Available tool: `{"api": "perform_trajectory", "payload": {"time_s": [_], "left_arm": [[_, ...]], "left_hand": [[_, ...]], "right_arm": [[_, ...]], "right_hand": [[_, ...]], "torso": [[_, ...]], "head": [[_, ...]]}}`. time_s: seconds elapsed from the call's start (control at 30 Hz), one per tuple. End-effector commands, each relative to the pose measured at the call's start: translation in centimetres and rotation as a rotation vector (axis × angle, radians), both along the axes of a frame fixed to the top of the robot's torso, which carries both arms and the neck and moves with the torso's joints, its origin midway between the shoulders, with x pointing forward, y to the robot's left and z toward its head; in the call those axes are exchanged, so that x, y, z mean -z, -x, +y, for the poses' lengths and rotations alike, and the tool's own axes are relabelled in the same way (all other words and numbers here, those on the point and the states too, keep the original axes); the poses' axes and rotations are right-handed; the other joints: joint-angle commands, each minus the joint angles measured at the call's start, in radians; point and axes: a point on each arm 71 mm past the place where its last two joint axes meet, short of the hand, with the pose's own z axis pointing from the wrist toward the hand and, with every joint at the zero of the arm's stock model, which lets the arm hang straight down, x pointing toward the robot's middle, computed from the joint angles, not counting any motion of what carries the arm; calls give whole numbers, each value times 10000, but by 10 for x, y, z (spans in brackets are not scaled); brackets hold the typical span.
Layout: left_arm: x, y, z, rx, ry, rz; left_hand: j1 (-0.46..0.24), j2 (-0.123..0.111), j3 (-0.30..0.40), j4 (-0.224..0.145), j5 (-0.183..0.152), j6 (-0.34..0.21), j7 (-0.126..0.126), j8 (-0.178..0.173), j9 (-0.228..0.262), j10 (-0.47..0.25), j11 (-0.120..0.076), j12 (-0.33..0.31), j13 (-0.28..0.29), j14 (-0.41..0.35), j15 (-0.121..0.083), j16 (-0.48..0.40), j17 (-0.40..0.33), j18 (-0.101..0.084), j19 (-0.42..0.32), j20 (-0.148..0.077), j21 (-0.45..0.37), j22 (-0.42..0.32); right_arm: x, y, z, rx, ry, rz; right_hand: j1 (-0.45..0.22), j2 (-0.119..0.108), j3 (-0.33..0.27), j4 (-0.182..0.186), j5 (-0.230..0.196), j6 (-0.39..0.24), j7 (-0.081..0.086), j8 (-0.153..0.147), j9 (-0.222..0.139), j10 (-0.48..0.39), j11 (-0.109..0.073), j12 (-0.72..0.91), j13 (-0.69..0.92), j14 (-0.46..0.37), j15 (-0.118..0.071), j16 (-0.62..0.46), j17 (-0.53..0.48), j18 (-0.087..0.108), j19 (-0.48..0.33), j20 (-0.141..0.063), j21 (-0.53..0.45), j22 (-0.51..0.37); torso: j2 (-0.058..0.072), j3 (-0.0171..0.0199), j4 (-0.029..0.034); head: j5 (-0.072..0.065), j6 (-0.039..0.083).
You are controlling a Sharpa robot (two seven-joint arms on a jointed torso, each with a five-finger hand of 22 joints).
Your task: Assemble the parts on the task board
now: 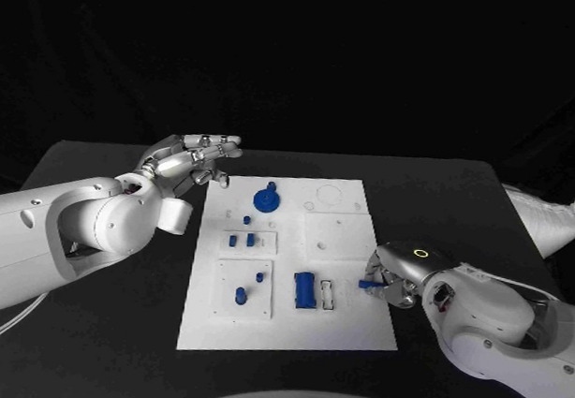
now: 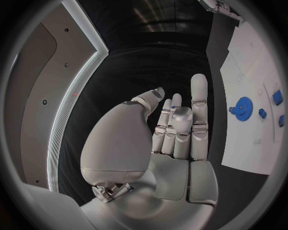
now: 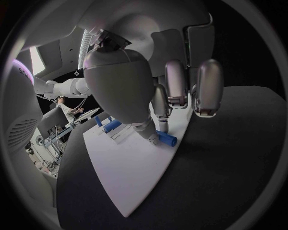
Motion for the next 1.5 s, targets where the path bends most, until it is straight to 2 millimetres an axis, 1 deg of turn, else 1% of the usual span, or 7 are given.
{"api": "perform_trajectory", "payload": {"time_s": [0.03,0.17,0.33,0.47,0.97,1.17,1.5], "left_arm": [[-1,1,-2,185,95,-79],[-1,1,-3,190,98,-79],[-1,1,-3,198,101,-81],[-1,1,-3,199,103,-85],[-1,1,-4,221,112,-87],[-1,1,-5,255,125,-81],[-1,2,-5,281,132,-71]], "left_hand": [[-32,60,-10,-53,59,-60,-9,20,9,-69,-2,46,14,-78,22,0,-3,184,32,36,-69,-13],[-32,60,-10,-53,59,-60,-9,20,9,-69,-2,46,14,-78,22,0,-3,184,32,36,-69,-13],[-17,68,2,-64,64,-67,-8,20,8,-79,-3,57,14,-83,21,-3,-17,185,34,36,-70,-14],[-17,68,2,-64,64,-67,-8,20,8,-79,-3,57,14,-83,21,-3,-17,185,34,36,-70,-14],[-17,68,2,-64,64,-67,-8,20,8,-79,-3,57,14,-83,21,-3,-17,185,34,36,-70,-14],[-17,68,2,-64,64,-67,-8,20,8,-79,-3,57,14,-83,21,-3,-17,185,34,36,-70,-14],[-15,69,3,-66,64,-67,-8,21,8,-81,-3,60,14,-83,21,-3,-19,185,34,36,-71,-15]], "right_arm": [[13,4,-5,185,450,551],[11,4,-4,321,31,550],[9,6,-1,524,-587,614],[4,8,3,739,-1324,499],[0,13,16,1641,-3427,1259],[3,12,22,1990,-3802,1631],[9,10,32,1993,-3818,2166]], "right_hand": [[-381,99,617,235,167,148,-13,-69,-34,127,-41,81,-1188,883,13,68,1875,-75,75,11,48,39],[-778,-16,1474,419,452,219,2,-168,-73,177,-34,136,-1134,891,11,87,1911,-84,98,0,90,104],[-1299,-351,2606,469,596,364,-4,-252,-82,253,-53,237,-1041,909,12,133,1994,-105,131,5,153,202],[-1641,-565,3008,472,571,432,0,-286,-66,298,-52,299,-986,919,9,162,2044,-113,151,0,191,260],[-2171,-884,3092,588,516,559,-23,-285,-21,404,-63,535,-823,934,2,202,2113,-123,176,-9,234,322],[-2689,-1003,2737,834,503,812,-110,-158,71,521,-122,804,-646,951,-40,247,2188,-141,214,-38,304,420],[-2919,-968,2306,927,700,1001,-224,-3,209,518,-217,686,-688,957,-123,267,2221,-150,235,-113,343,479]], "torso": [[8,8,-11],[-1,4,-4],[-2,8,10],[5,11,-5],[3,-6,5],[5,-1,10],[13,6,4]], "head": [[6,-15],[4,-31],[-3,-36],[18,-46],[50,-106],[70,-149],[118,-165]]}}
